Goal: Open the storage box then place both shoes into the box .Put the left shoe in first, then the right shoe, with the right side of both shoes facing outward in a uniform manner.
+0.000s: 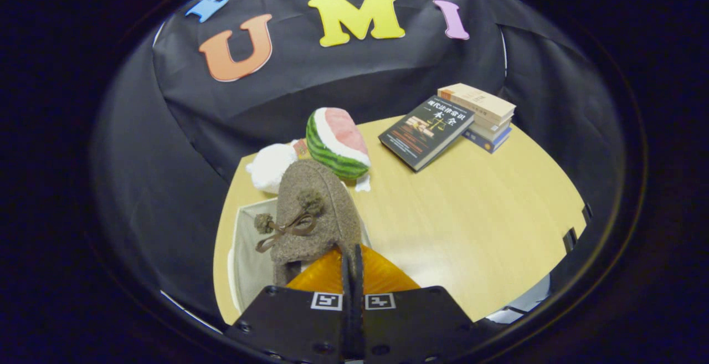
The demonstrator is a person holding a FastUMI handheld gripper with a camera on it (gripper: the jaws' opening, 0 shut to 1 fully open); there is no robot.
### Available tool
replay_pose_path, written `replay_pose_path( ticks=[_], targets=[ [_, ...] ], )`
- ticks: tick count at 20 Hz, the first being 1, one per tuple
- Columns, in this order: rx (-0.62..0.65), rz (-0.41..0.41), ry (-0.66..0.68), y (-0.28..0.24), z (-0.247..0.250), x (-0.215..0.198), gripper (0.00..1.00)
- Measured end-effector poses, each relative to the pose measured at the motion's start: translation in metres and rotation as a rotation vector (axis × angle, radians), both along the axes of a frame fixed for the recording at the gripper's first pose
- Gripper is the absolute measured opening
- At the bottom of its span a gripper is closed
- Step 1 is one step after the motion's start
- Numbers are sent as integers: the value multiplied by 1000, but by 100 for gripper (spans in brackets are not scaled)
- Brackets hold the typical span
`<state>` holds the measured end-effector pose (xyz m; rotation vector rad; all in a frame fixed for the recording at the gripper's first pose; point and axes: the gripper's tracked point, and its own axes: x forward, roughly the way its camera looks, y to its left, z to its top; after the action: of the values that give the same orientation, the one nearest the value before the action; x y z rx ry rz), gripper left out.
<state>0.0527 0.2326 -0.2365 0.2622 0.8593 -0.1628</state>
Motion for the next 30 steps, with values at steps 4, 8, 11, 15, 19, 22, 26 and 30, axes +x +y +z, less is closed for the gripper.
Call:
replay_pose_path(
  ticks=[4,8,11,15,19,22,26,30],
  targets=[
    [-78,1,38,4,-18,-5,1],
    [-78,29,39,13,-25,-1,10],
    [-110,53,-9,14,-13,5,13],
    [-91,97,-54,17,3,3,18],
    [-87,110,-109,-3,24,-3,43],
    [-81,113,-178,-29,48,-9,59],
    [-98,95,-273,-77,89,-19,84],
    [-136,71,-378,-129,132,-32,96]
  ],
)
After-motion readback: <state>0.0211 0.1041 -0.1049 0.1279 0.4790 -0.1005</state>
